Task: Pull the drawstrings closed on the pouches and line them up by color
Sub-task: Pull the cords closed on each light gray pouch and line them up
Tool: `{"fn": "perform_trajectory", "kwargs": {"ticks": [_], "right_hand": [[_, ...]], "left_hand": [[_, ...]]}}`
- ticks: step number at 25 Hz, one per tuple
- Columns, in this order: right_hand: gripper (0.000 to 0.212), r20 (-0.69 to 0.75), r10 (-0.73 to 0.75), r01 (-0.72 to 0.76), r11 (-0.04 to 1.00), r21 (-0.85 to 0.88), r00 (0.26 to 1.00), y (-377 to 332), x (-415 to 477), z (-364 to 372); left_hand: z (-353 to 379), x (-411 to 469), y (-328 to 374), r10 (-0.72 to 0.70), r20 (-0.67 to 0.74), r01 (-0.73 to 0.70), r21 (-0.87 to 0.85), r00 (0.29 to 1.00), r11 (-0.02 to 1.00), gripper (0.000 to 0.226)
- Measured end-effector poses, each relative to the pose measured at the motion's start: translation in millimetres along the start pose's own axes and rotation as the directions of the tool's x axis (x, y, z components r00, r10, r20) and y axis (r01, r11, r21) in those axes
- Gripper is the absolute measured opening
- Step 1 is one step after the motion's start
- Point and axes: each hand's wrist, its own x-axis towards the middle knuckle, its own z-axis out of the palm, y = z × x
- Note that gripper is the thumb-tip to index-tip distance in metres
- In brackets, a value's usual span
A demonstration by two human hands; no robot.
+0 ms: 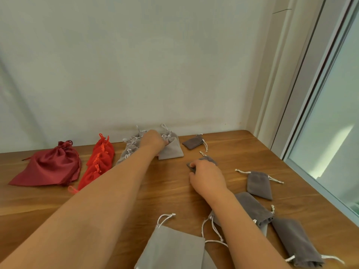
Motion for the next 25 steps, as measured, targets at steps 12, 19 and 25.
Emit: {"fn": "perform_trajectory", "kwargs": {"ticks": [12, 19, 25], "right_hand": [[0.047, 0.067, 0.03, -0.032, 0.999, 0.035, 0.997, -0.7, -0.1, 2.8], [0.047, -0.011, 0.019, -0.017, 0.995, 0.1, 1.0, -10.8, -20.1, 2.5], [0.026, -0.1, -0.09, 0.132, 0.794, 0.594, 0.991, -25.0, -27.2, -4.0]], "left_hand": [[-61.1, -156.8, -38.7, 0.054, 0.62, -0.198, 0.166, 0.783, 0.966, 0.055], [-43.0, -202.7, -56.9, 0.273, 0.602, -0.409, 0.099, 0.751, 0.907, 0.031], [-45.7, -186.8, -65.3, 0.319, 0.493, -0.214, -0.259, 0.809, 0.942, 0.014]]}}
